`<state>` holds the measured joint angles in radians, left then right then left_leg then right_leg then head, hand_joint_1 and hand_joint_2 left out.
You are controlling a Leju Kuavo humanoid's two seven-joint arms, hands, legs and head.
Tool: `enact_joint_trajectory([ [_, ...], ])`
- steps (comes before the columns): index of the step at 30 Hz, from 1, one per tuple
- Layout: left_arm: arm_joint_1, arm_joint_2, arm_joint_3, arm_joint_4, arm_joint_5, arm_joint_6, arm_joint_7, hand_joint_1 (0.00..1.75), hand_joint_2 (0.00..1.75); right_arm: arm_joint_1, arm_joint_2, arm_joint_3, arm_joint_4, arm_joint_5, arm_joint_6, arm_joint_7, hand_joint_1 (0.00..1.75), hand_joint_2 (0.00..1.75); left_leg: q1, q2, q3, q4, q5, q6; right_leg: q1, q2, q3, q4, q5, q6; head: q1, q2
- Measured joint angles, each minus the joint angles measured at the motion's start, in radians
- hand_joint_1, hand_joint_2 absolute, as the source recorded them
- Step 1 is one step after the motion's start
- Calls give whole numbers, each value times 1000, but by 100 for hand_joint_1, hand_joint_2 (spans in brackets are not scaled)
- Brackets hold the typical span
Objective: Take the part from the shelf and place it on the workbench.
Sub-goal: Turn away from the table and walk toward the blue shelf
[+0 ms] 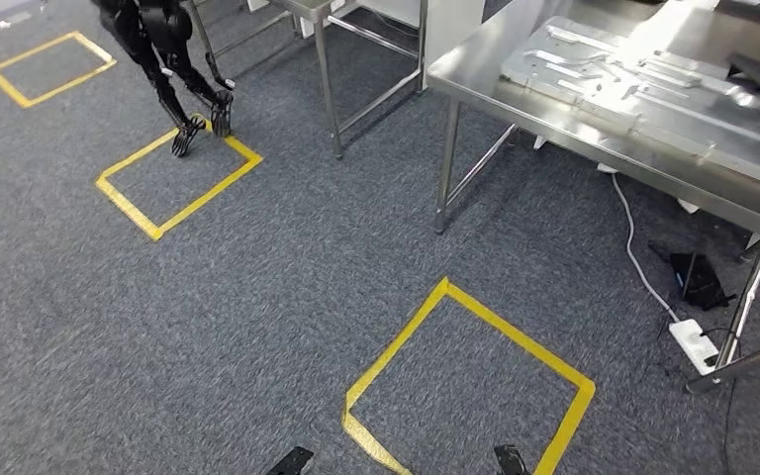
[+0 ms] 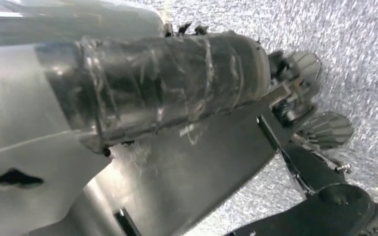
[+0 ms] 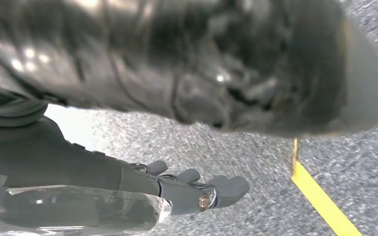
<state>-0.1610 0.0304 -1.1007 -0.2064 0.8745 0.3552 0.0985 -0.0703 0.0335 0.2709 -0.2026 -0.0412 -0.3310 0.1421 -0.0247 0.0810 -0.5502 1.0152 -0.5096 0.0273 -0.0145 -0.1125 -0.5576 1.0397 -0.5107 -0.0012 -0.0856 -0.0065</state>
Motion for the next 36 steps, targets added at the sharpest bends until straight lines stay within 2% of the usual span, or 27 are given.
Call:
enact_joint_trajectory([
  [2, 2, 4, -13, 0, -15, 16, -18, 0, 0, -3, 0, 0, 1, -5, 6, 44, 0, 0, 2, -22, 2, -15, 11, 7, 0, -16, 5, -4, -1, 10, -1, 0],
  [3, 3, 5, -19, 0, -22, 25, -31, 0, 0, -5, -1, 0, 2, -7, 9, 68, 0, 0, 6, -34, 7, -26, 17, 10, 0, -2, 5, 4, -9, 15, 0, 0],
  [4, 3, 5, -27, 0, -30, 33, -46, 0, 0, -6, -1, -1, 2, -10, 10, 91, 0, 0, 11, -44, 15, -36, 23, 15, 0, 24, -5, 30, -25, 19, 1, 0],
  [6, 2, 5, -40, 0, -49, 50, -85, 0, 0, -6, -2, -1, 3, -16, 15, 128, 0, 0, 16, -64, 21, -44, 29, 22, -2, 86, -56, 138, -78, 22, 6, 0],
  [7, 1, 4, -46, 0, -60, 60, -106, 0, 0, -3, -2, -1, 4, -21, 17, 135, 0, 0, 16, -76, 20, -43, 29, 24, -2, 101, -88, 201, -101, 24, 7, 0],
  [8, 1, 2, -51, 0, -72, 71, -125, 0, 0, 1, -2, -1, 4, -28, 17, 133, 0, 0, 17, -90, 19, -41, 28, 24, -3, 107, -112, 243, -110, 26, 8, 0],
  [9, -1, 0, -57, 0, -82, 81, -138, 0, 0, 4, -2, -1, 5, -35, 15, 125, 0, 0, 17, -106, 18, -37, 27, 24, -5, 109, -120, 252, -99, 27, 8, 0],
  [10, -4, -3, -63, 0, -91, 88, -145, 0, 0, 6, -2, -1, 5, -43, 11, 113, 0, 0, 18, -122, 17, -31, 24, 22, -7, 111, -110, 223, -70, 29, 8, 0],
  [11, -7, -6, -68, 0, -96, 93, -148, 0, 0, 5, -2, -2, 5, -47, 7, 103, 0, 0, 20, -138, 16, -22, 20, 18, -9, 118, -85, 163, -32, 31, 9, 0],
  [12, -10, -9, -73, 0, -100, 95, -149, 0, 0, 4, -2, -2, 5, -50, 5, 98, 0, 0, 21, -151, 12, -12, 14, 12, -12, 136, -59, 105, -9, 32, 10, 0],
  [13, -13, -11, -78, 0, -101, 96, -149, 0, 0, 2, -1, -2, 5, -52, 4, 95, 0, 0, 21, -164, 7, 1, 7, 5, -14, 156, -37, 59, 4, 31, 11, 0],
  [14, -15, -12, -82, 0, -101, 97, -150, 0, 0, 0, -1, -3, 6, -53, 4, 94, 0, 0, 22, -174, 0, 11, 2, -2, -15, 172, -25, 34, 6, 29, 12, 0],
  [15, -15, -12, -87, 0, -102, 98, -150, 0, 0, 0, 0, -3, 6, -53, 4, 93, 0, 0, 23, -183, -7, 17, 0, -9, -13, 180, -23, 31, -2, 24, 13, 0],
  [16, -14, -12, -91, 0, -102, 98, -150, 0, 0, -1, 1, -3, 6, -54, 4, 92, 0, 0, 24, -193, -12, 19, 0, -13, -12, 174, -22, 30, -2, 18, 14, 0],
  [17, -11, -12, -94, 0, -102, 98, -151, 0, 0, -1, 1, -3, 6, -54, 4, 93, 0, 0, 26, -195, -16, 19, 1, -17, -12, 164, -22, 29, -1, 12, 14, 0],
  [19, -8, -11, -98, 0, -102, 99, -151, 0, 0, 0, 2, -3, 6, -55, 3, 93, 0, 0, 25, -161, -36, 51, -17, -28, -16, 143, -19, 25, 0, 2, 8, 0],
  [21, -12, -11, -102, 0, -103, 100, -152, 0, 0, 1, 2, -4, 6, -55, 3, 93, 0, 0, 26, -110, -90, 156, -65, -39, -16, 119, -16, 23, -3, -5, -1, 0],
  [23, -15, -12, -107, 0, -103, 100, -153, 0, 0, 2, 2, -4, 7, -55, 4, 93, 0, 0, 29, -92, -156, 271, -100, -45, -13, 92, -13, 23, -7, -9, -3, 0],
  [24, -15, -12, -111, 0, -103, 100, -153, 0, 0, 3, 2, -5, 7, -55, 4, 93, 0, 0, 29, -89, -170, 290, -95, -45, -12, 79, -11, 23, -9, -10, -4, 0],
  [25, -14, -12, -114, 0, -103, 100, -153, 0, 0, 3, 2, -6, 7, -55, 4, 93, 0, 0, 28, -86, -165, 272, -71, -42, -11, 67, -8, 23, -12, -10, -3, 0],
  [26, -14, -12, -116, 0, -103, 100, -153, 0, 0, 2, 2, -8, 7, -55, 4, 93, 0, 0, 27, -80, -141, 217, -33, -36, -10, 56, -2, 22, -16, -10, -4, 0],
  [28, -15, -11, -118, 0, -103, 100, -153, 0, 0, 1, 3, -9, 7, -55, 4, 93, 0, 0, 16, -40, -79, 86, 24, -19, -6, 36, 9, 18, -22, -8, -3, 0],
  [30, -18, -11, -118, 0, -105, 99, -154, 0, 0, 1, 4, -10, 7, -56, 4, 93, 0, 0, 3, -13, -50, 24, 34, -5, -1, 15, 17, 9, -23, -2, -3, 0],
  [32, -17, -11, -122, 0, -124, 81, -157, 0, 0, -1, 6, -12, 7, -67, 0, 87, 0, 0, 2, -30, -45, 11, 37, 1, 2, -6, 26, 0, -24, 7, -4, 0],
  [33, -15, -11, -128, 0, -148, 63, -155, 0, 0, -2, 7, -15, 6, -77, -4, 81, 0, 0, 5, -42, -40, 1, 41, 4, 1, 0, 30, 0, -28, 12, -2, 0],
  [34, -14, -12, -137, 0, -181, 41, -147, 0, 0, -4, 8, -19, 6, -90, -10, 73, 0, 0, 8, -52, -33, -9, 45, 8, 1, 19, 27, 14, -40, 16, -2, 0],
  [36, -14, -25, -165, 0, -260, 6, -108, 0, 0, -5, 12, -30, 6, -116, -28, 64, 0, 0, 13, -73, -24, -20, 50, 16, -3, 77, -12, 102, -87, 20, 2, 0],
])
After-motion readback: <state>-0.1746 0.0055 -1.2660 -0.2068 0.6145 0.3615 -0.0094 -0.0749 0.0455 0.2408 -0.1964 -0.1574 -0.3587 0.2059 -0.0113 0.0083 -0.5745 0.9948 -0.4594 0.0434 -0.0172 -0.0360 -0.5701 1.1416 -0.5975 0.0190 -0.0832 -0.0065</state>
